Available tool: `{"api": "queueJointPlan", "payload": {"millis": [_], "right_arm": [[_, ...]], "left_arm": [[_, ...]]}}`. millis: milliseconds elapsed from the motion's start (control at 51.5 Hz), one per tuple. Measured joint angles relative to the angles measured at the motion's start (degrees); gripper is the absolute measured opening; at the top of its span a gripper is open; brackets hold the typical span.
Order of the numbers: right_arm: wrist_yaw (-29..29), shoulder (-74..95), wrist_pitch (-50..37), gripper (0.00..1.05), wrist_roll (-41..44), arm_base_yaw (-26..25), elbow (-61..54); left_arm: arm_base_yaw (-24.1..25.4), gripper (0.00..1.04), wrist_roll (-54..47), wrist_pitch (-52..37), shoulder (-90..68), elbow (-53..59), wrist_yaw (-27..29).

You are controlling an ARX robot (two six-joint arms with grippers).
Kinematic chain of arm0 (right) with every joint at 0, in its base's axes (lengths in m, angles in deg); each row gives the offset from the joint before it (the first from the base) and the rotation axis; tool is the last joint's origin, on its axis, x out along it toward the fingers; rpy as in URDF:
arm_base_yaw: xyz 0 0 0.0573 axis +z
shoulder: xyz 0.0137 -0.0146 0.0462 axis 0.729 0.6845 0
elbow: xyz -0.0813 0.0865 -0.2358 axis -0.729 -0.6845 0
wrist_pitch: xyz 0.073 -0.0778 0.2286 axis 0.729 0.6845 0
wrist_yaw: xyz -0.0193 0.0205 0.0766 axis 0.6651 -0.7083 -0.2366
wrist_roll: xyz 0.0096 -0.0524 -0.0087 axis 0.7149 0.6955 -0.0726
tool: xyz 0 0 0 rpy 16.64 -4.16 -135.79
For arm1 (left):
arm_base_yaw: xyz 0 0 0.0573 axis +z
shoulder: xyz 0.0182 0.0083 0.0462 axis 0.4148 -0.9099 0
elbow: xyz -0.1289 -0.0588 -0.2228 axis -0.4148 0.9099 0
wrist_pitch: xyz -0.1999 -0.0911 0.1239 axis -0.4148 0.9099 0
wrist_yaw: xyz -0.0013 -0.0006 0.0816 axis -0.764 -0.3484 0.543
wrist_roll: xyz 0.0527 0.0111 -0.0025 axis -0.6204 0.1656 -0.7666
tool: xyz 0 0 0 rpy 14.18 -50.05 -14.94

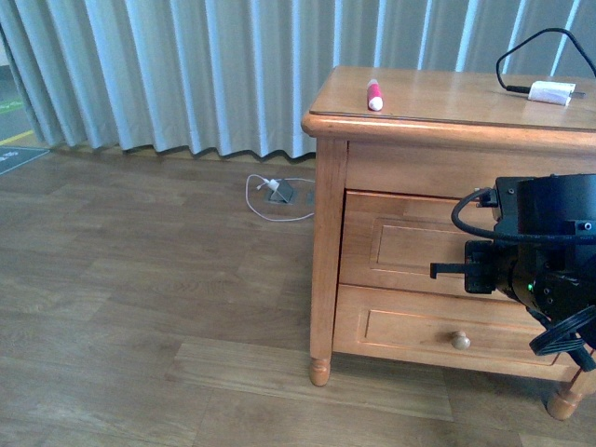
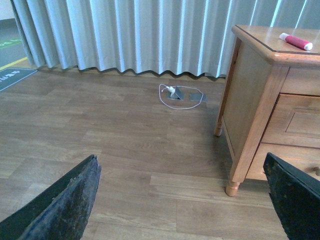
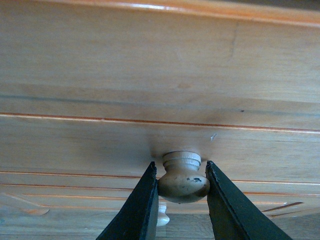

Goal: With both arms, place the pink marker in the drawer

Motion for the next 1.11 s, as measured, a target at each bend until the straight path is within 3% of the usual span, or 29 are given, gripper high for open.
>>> {"api": "queueJointPlan", "payload": {"millis": [175, 369, 680, 874, 1107], "right_arm": [[-1.73, -2.25, 3.72, 0.22, -4.15, -0.13, -1.22], [-2.01, -8.68, 4.24, 0.22, -6.60, 0.26, -11.08], [-4.48, -21.64, -0.94, 0.22, -6.75, 1.29, -32.39], [-4.07, -24.92, -3.93, 0.21, -6.69, 2.56, -38.93], [-4.04, -32.09, -1.99, 0.59, -8.76, 1.92, -43.25]], "left_arm": [[0.00, 0.99, 0.00, 0.00, 0.00, 0.00, 0.00], [0.00, 0.99, 0.00, 0.00, 0.00, 0.00, 0.00], [0.00, 0.99, 0.00, 0.00, 0.00, 0.00, 0.00], [0.00, 0.99, 0.00, 0.00, 0.00, 0.00, 0.00], [0.00, 0.99, 0.00, 0.00, 0.00, 0.00, 0.00]]}}
